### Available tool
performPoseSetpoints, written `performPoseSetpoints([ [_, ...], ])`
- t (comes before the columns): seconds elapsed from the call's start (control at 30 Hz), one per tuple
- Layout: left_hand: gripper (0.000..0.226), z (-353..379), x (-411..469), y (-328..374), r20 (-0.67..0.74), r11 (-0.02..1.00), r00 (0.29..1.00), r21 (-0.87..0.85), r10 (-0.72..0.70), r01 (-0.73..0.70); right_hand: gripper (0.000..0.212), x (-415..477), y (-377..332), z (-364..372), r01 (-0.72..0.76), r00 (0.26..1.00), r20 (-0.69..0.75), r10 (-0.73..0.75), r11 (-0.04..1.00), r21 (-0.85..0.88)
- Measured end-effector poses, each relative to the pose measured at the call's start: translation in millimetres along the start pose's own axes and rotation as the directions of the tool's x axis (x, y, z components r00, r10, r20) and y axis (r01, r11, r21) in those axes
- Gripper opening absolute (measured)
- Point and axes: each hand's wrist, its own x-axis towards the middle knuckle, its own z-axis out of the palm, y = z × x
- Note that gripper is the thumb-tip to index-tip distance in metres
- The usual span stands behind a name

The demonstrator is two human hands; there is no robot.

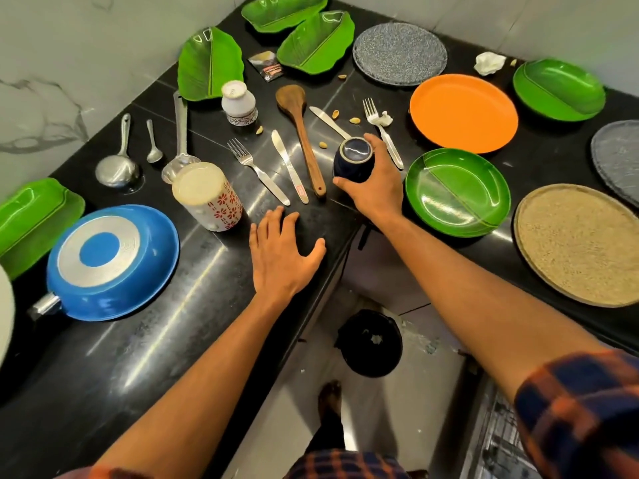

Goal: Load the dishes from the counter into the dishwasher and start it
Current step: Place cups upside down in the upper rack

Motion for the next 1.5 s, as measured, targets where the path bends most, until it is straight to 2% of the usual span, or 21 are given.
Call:
performPoseSetpoints([
  [0.27, 0.067, -0.7, -0.9, -1.6, 0.006, 0.999, 1.0, -0.037, -0.001, 0.001, 0.087, -56.3, -2.2, -30.2, -0.013, 0.998, -0.059, 0.018, 0.997, 0.08],
  [0.33, 0.054, -2.0, -0.6, -3.3, -0.017, 0.995, 0.999, -0.092, 0.029, -0.03, 0.089, -79.0, 3.2, -49.8, -0.003, 0.998, -0.065, 0.007, 0.998, 0.063],
  [0.4, 0.035, -5.3, -3.8, -4.6, -0.071, 0.981, 0.992, -0.154, 0.105, -0.115, 0.09, -103.7, 13.7, -73.3, 0.025, 0.998, -0.051, -0.024, 1.0, 0.009],
  [0.5, 0.02, -7.2, -22.1, 10.3, -0.112, 0.938, 0.971, -0.258, 0.21, -0.232, 0.089, -146.2, 33.6, -115.9, 0.04, 0.999, -0.027, -0.043, 0.996, -0.074],
  [0.63, 0.012, 6.9, -69.9, 58.2, -0.04, 0.885, 0.929, -0.292, 0.369, -0.363, 0.087, -214.2, 70.8, -171.0, -0.031, 0.997, -0.068, 0.022, 0.99, -0.141],
  [0.8, 0.003, 39.0, -141.7, 109.4, 0.154, 0.847, 0.881, -0.39, 0.446, -0.361, 0.08, -321.4, 123.4, -239.9, -0.203, 0.972, -0.152, 0.177, 0.963, -0.178],
  [1.0, 0.007, 88.0, -249.8, 177.0, 0.415, 0.825, 0.721, -0.385, 0.554, -0.413, 0.078, -477.9, 192.2, -337.0, -0.496, 0.843, -0.303, 0.445, 0.861, -0.115],
  [1.17, 0.006, 116.4, -336.4, 234.4, 0.545, 0.818, 0.612, -0.416, 0.574, -0.397, 0.085, -588.0, 239.3, -393.1, -0.664, 0.698, -0.378, 0.609, 0.747, -0.023],
  [1.27, 0.01, 133.3, -380.6, 267.6, 0.589, 0.813, 0.56, -0.426, 0.583, -0.397, 0.091, -635.8, 261.5, -413.0, -0.725, 0.616, -0.405, 0.676, 0.687, 0.045],
  [1.4, 0.009, 149.4, -430.3, 307.9, 0.647, 0.826, 0.514, -0.43, 0.563, -0.365, 0.074, -679.1, 282.2, -426.5, -0.76, 0.548, -0.41, 0.729, 0.639, 0.121],
  [1.5, 0.007, 158.8, -456.6, 332.4, 0.687, 0.832, 0.47, -0.441, 0.554, -0.335, 0.071, -700.6, 298.7, -426.3, -0.799, 0.504, -0.37, 0.78, 0.584, 0.142],
])
